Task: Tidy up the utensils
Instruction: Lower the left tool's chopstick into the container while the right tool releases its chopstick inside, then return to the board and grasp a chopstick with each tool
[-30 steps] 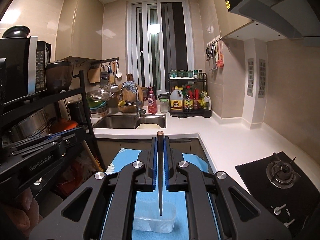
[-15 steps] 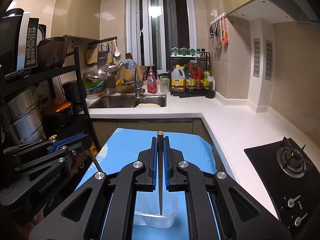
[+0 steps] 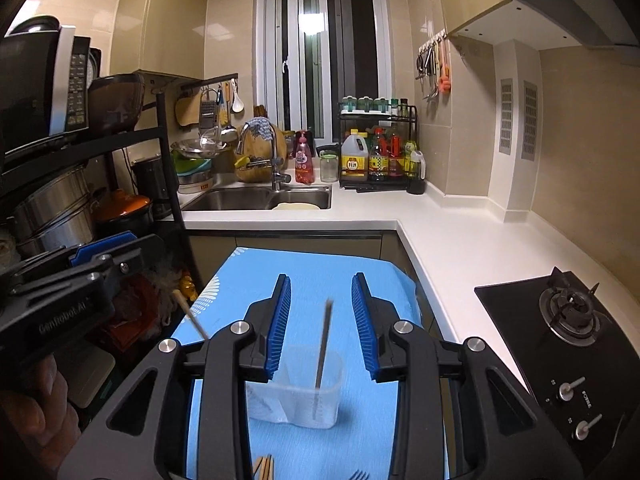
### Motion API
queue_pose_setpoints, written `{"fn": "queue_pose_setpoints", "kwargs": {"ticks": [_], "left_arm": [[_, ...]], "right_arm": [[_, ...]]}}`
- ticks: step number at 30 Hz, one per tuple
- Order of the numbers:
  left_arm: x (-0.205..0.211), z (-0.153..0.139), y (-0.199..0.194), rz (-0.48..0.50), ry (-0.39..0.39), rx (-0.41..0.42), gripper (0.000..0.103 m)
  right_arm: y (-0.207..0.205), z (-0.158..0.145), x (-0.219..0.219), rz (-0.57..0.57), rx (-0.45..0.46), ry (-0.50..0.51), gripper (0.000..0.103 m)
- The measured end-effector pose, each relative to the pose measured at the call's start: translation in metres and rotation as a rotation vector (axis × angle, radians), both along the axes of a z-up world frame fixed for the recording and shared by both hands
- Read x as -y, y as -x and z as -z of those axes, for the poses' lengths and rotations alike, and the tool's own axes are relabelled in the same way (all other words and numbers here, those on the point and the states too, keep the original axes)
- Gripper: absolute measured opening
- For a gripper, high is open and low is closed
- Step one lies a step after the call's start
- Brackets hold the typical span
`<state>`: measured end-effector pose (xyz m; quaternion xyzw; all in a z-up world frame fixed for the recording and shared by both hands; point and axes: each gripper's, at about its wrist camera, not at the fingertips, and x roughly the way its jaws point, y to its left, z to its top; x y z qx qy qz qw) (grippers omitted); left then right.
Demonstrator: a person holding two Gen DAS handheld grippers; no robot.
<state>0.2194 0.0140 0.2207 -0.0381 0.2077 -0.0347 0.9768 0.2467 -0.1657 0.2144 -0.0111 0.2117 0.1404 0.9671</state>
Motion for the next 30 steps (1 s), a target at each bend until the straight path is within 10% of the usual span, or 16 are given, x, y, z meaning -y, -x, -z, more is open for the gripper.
{"fn": "queue_pose_setpoints", "kwargs": {"ticks": [11, 15, 19, 30], "left_arm": [[-0.006, 0.050, 0.101, -0.017, 0.001, 0.026, 0.032], [-0.012, 0.097, 0.127, -0.022, 0.017, -0.043, 0.017], [-0.017, 0.149, 0.146, -0.035, 0.043, -0.133, 0.011], [-0.017, 0.252, 0.198, -0.063, 0.151, -0.334, 0.011]], "right_arm": [[0.110, 0.040, 0.021, -0.022, 0.003, 0.009, 0.033], [0.134, 0.075, 0.021, -0.053, -0.045, 0.043, 0.032], [0.150, 0.113, 0.018, -0.087, -0.120, 0.046, 0.005], [0.181, 0.221, 0.000, -0.077, -0.355, -0.060, 0.009]]}}
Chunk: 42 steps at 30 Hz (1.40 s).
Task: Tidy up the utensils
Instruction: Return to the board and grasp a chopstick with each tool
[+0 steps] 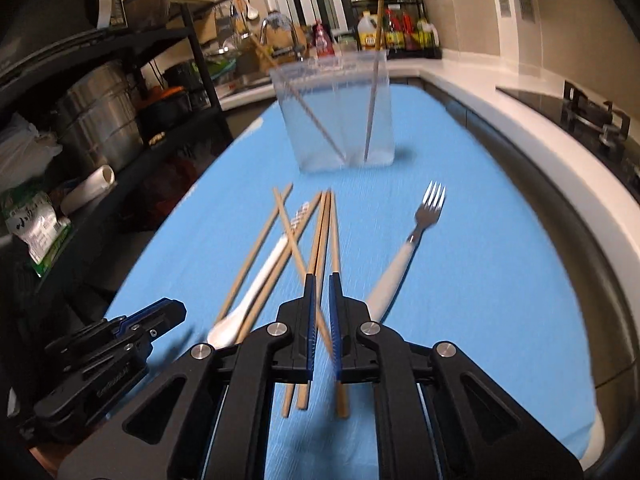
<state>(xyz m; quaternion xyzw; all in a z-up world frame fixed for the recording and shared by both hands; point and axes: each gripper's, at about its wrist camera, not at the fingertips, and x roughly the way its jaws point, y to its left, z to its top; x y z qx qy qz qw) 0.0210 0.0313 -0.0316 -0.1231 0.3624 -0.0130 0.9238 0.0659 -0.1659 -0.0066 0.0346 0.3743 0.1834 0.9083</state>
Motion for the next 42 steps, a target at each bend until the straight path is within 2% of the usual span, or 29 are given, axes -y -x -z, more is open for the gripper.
{"fn": "queue_pose_setpoints", "kwargs": {"ticks": [5, 9, 24, 31, 34, 37, 42], "left_arm": [[0.014, 0.008, 0.011, 0.040, -0.040, 0.007, 0.011], [0.013, 0.012, 0.008, 0.043, -0.036, -0.010, 0.011], [0.031, 0.020, 0.010, 0.076, -0.093, -0.012, 0.011], [0.041, 0.019, 0.010, 0.092, -0.178, -0.003, 0.011], [0.039, 0.019, 0.011, 0.079, -0.193, -0.001, 0.005], [0.030, 0.019, 0.012, 0.024, -0.177, 0.004, 0.005], [0.026, 0.019, 0.016, -0.032, -0.201, 0.014, 0.004]], "right_arm": [[0.001, 0.017, -0.017, -0.033, -0.023, 0.057, 0.009], [-0.005, 0.028, -0.016, -0.022, -0.063, 0.070, 0.011], [-0.006, 0.034, -0.017, -0.052, -0.088, 0.104, 0.011], [-0.002, 0.034, -0.022, -0.090, -0.084, 0.117, 0.005], [-0.001, 0.032, -0.019, -0.068, -0.076, 0.102, 0.005], [0.000, 0.027, -0.011, -0.024, -0.059, 0.089, 0.005], [-0.001, 0.019, 0.010, 0.085, -0.035, 0.058, 0.005]]}}
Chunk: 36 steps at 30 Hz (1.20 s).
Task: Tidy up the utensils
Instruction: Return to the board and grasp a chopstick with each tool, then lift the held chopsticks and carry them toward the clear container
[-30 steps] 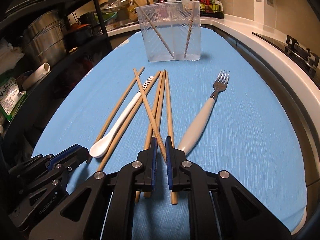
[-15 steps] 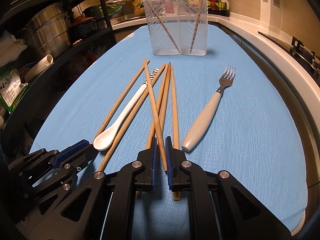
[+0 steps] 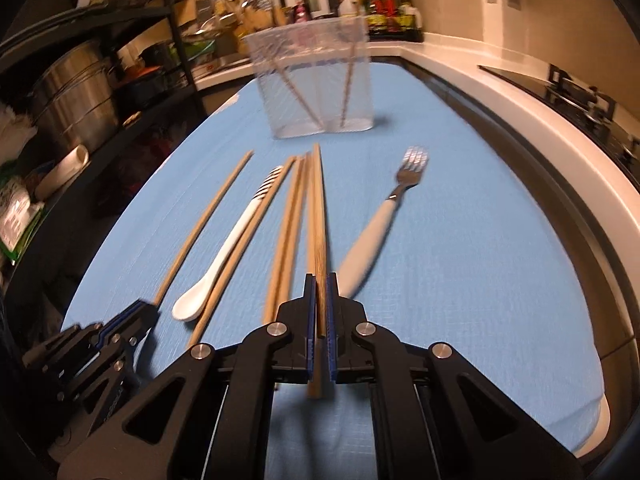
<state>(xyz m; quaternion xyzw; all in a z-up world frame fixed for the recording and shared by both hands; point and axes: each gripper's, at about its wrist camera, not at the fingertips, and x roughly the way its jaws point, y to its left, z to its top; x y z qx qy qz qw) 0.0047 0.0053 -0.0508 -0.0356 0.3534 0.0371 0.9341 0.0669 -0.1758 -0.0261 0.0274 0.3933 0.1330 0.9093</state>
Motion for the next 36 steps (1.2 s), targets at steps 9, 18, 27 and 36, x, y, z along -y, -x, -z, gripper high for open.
{"fn": "queue_pose_setpoints", "kwargs": {"ticks": [9, 18, 27, 36], "left_arm": [[0.004, 0.000, 0.004, -0.012, -0.015, 0.013, 0.004], [0.002, 0.001, 0.002, -0.012, -0.005, 0.021, 0.005], [0.007, 0.005, 0.001, -0.020, -0.027, 0.062, 0.005], [0.008, 0.006, -0.001, -0.024, -0.032, 0.081, 0.005]], "right_arm": [[-0.006, 0.004, 0.033, 0.196, -0.014, -0.007, 0.005], [-0.007, 0.020, 0.031, 0.213, -0.070, 0.042, 0.008], [-0.001, 0.021, 0.029, 0.227, -0.042, 0.052, 0.008], [0.004, 0.022, 0.024, 0.227, 0.002, 0.086, 0.006]]}}
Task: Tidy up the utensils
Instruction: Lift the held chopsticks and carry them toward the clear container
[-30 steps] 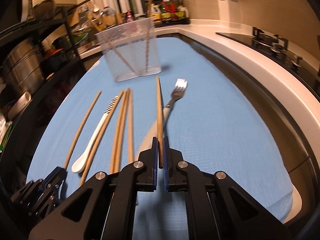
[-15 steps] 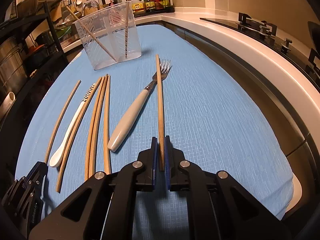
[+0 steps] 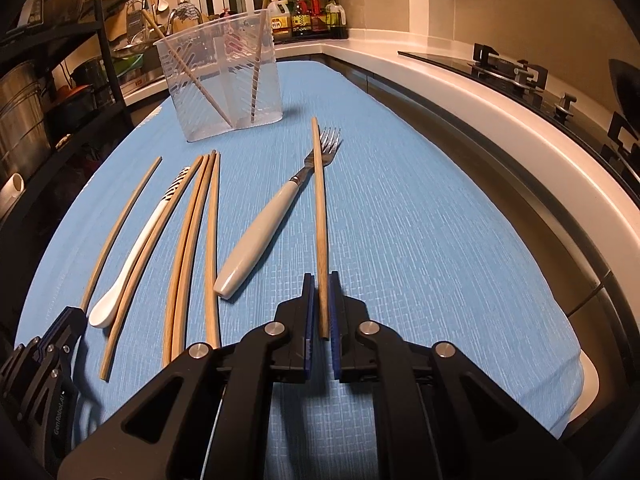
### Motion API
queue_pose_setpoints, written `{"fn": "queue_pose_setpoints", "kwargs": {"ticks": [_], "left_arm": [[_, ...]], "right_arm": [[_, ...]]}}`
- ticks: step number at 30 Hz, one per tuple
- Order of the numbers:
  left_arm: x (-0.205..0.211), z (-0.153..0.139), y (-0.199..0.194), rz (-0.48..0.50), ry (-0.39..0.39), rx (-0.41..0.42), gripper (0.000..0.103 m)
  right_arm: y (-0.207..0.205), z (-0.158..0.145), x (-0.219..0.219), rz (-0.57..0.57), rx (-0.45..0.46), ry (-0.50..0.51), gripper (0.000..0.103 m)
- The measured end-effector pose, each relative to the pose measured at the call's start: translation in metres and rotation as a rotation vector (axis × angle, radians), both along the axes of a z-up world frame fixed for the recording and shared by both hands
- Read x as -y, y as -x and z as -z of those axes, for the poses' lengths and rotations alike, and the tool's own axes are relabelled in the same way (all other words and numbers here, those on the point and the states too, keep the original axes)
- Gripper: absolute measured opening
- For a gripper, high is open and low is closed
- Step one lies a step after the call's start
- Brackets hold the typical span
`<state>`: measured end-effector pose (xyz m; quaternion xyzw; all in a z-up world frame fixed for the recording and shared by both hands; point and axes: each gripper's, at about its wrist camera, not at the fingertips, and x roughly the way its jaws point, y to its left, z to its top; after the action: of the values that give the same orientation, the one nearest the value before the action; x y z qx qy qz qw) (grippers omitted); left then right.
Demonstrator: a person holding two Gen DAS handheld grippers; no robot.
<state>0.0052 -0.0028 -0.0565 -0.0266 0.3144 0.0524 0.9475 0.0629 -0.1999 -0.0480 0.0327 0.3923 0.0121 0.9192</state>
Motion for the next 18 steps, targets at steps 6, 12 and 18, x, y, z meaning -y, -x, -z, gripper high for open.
{"fn": "queue_pose_setpoints", "kwargs": {"ticks": [6, 12, 18], "left_arm": [[-0.0038, 0.0000, 0.0017, -0.032, 0.007, 0.002, 0.005], [-0.0022, 0.0004, 0.0012, -0.034, 0.003, 0.004, 0.005], [-0.0013, 0.0004, 0.0011, -0.034, 0.007, 0.002, 0.005]], "right_arm": [[0.0097, 0.0029, -0.0022, 0.031, 0.063, 0.009, 0.006], [0.0085, 0.0019, -0.0013, 0.028, 0.060, -0.003, 0.009], [0.0063, 0.0019, -0.0047, 0.024, 0.060, 0.018, 0.005]]}}
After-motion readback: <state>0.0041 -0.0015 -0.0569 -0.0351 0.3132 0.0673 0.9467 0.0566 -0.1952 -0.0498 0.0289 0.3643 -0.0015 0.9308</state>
